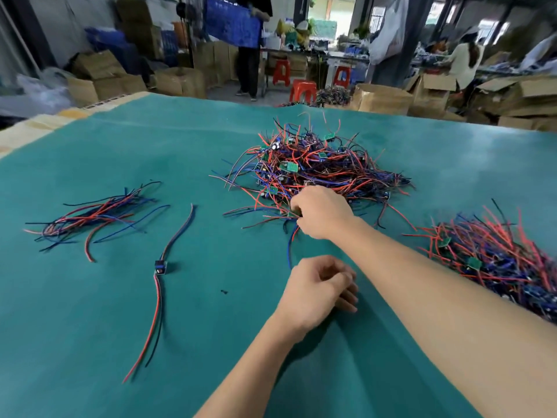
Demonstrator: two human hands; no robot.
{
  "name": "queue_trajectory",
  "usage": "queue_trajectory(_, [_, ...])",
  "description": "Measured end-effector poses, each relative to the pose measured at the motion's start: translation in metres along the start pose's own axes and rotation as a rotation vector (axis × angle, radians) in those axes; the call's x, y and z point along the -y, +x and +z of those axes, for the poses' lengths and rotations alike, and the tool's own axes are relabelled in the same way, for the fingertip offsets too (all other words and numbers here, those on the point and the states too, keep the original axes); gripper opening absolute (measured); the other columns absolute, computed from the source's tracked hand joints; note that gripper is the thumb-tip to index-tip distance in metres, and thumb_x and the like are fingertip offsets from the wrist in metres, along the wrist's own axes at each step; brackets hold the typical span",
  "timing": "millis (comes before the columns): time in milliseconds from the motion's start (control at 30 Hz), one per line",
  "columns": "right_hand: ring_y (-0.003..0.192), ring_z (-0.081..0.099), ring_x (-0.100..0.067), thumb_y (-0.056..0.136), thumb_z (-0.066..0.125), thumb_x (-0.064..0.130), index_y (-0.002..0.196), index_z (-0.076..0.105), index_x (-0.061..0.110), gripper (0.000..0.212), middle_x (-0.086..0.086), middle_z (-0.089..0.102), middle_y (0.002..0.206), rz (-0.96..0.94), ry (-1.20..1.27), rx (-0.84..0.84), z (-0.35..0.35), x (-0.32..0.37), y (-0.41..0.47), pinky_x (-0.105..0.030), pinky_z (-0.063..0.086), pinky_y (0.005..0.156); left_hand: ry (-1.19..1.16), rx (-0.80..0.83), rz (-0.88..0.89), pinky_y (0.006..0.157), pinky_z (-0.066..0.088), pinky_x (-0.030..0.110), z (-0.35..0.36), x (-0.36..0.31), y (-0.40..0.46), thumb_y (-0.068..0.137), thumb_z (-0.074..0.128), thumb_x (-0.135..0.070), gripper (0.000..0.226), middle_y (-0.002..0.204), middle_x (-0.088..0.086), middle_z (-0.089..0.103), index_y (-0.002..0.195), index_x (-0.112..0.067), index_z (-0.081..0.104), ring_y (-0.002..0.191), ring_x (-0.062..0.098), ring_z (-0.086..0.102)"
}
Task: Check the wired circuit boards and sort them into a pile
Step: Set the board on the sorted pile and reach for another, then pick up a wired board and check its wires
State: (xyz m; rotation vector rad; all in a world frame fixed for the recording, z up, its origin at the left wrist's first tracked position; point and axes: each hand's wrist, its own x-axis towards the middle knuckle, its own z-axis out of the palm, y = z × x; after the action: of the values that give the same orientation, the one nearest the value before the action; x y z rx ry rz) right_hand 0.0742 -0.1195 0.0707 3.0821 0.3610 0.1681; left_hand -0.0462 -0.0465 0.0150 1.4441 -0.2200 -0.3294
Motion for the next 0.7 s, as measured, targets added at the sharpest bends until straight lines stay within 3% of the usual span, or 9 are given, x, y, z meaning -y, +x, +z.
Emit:
queue_trajectory(133, [0.119,0.051,-0.03,0.093,0.069,0.035,0.11,0.071,0.023,0.021,-0.004,0.056,0.115,-0.003,0.108,-0.06,0.017,-0.005,0.003,-0.043,0.049,0.085,-0.029,0.008,-0.005,0.057,0.057,0.029,-0.003,-0.002,-0.001,0.096,0.047,0.007,0.017,0.078,0.02,0.063,0.086,0.001,0.061,0.059,0.021,0.061])
queue_trajectory(233, [0.109,0.057,-0.029,0.09,0.074,0.036,0.101,0.075,0.024,0.017,-0.004,0.058,0.105,0.008,0.269,-0.111,0.014,-0.005,0.003,-0.038,0.049,0.088,-0.048,0.002,-0.006,0.058,0.057,0.029,-0.004,-0.002,-0.001,0.096,0.047,0.006,0.017,0.079,0.021,0.063,0.088,0.004,0.062,0.059,0.021,0.061])
queue_trajectory(333, [0.081,0.064,-0.018,0.084,0.079,0.035,0.089,0.079,0.021,0.015,0.002,0.071,0.082,0.074,0.568,-0.207,-0.009,-0.018,-0.01,-0.028,0.044,0.068,-0.082,-0.017,-0.017,0.057,0.056,0.027,-0.004,-0.002,0.0,0.096,0.048,0.007,0.015,0.079,0.019,0.063,0.094,0.008,0.062,0.059,0.019,0.062])
queue_trajectory(467, [0.065,0.062,-0.01,0.085,0.081,0.022,0.082,0.076,0.016,0.008,0.003,0.074,0.072,0.153,1.162,-0.291,-0.056,-0.047,-0.054,-0.026,0.049,0.066,-0.133,-0.033,-0.024,0.058,0.056,0.026,-0.005,-0.002,0.002,0.095,0.05,0.008,0.015,0.078,0.017,0.064,0.092,0.002,0.063,0.061,0.019,0.062])
queue_trajectory(533, [0.06,0.062,-0.009,0.086,0.076,0.018,0.092,0.074,0.012,0.008,0.001,0.072,0.071,0.138,1.561,-0.263,-0.075,-0.06,-0.08,-0.02,0.051,0.059,-0.165,-0.034,-0.023,0.058,0.056,0.026,-0.006,-0.001,0.003,0.093,0.051,0.01,0.014,0.079,0.016,0.064,0.093,0.002,0.063,0.062,0.019,0.062])
queue_trajectory(567, [0.06,0.062,-0.01,0.084,0.073,0.02,0.1,0.072,0.008,0.02,-0.002,0.072,0.073,0.137,1.728,-0.251,-0.08,-0.064,-0.092,-0.019,0.051,0.057,-0.179,-0.032,-0.022,0.059,0.056,0.026,-0.006,-0.001,0.003,0.093,0.053,0.01,0.013,0.08,0.018,0.064,0.094,0.002,0.063,0.062,0.019,0.062])
queue_trajectory(633, [0.06,0.062,-0.01,0.081,0.069,0.022,0.11,0.068,0.004,0.034,-0.006,0.073,0.077,0.163,1.909,-0.228,-0.078,-0.069,-0.114,-0.018,0.051,0.054,-0.221,-0.019,-0.023,0.059,0.056,0.026,-0.008,-0.002,0.003,0.093,0.055,0.007,0.01,0.085,0.021,0.063,0.096,0.001,0.063,0.065,0.02,0.064])
queue_trajectory(700, [0.059,0.062,-0.011,0.081,0.066,0.019,0.107,0.07,0.004,0.031,-0.011,0.074,0.08,0.22,1.993,-0.196,-0.058,-0.063,-0.132,-0.018,0.05,0.053,-0.29,0.002,-0.025,0.061,0.056,0.027,-0.01,-0.004,0.003,0.097,0.054,-0.001,0.011,0.089,0.024,0.065,0.097,-0.002,0.064,0.069,0.023,0.067])
